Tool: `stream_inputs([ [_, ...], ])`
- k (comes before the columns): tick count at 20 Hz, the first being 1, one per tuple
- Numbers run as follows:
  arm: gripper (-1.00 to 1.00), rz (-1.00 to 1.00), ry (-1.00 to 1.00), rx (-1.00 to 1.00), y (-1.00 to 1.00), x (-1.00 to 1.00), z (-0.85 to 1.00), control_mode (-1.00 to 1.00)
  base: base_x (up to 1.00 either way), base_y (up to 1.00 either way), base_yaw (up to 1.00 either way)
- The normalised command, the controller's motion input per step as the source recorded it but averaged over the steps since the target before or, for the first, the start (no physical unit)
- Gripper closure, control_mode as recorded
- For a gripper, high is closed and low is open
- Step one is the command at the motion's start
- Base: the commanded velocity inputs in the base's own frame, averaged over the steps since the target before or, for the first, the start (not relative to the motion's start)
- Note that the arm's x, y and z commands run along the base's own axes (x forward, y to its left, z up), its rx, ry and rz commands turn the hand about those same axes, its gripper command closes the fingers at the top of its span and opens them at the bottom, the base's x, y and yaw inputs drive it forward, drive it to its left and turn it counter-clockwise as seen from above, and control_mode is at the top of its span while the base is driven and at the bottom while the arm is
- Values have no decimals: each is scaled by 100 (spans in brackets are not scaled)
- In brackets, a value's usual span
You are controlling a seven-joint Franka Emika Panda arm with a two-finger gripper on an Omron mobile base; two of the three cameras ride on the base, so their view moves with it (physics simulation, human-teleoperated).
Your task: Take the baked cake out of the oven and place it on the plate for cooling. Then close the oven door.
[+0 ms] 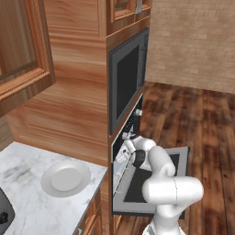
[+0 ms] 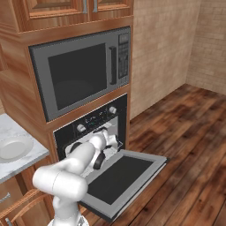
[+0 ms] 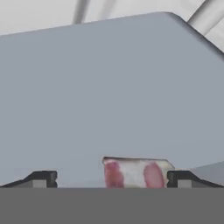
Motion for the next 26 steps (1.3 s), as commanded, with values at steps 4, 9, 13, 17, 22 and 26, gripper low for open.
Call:
stream_inputs([
  [4,100,0,1,-1,2,-4,-4,-100,0,0,0],
  [9,100,0,0,0,-7,-22,0,-100,0,0,0],
  [13,100,0,0,0,-19,-28,4,-100,0,0,0],
  [17,100,0,0,0,-24,-23,19,-100,0,0,0],
  [22,100,0,0,0,-47,-27,35,-100,0,0,0],
  [26,100,0,0,0,-60,-37,37,-100,0,0,0],
])
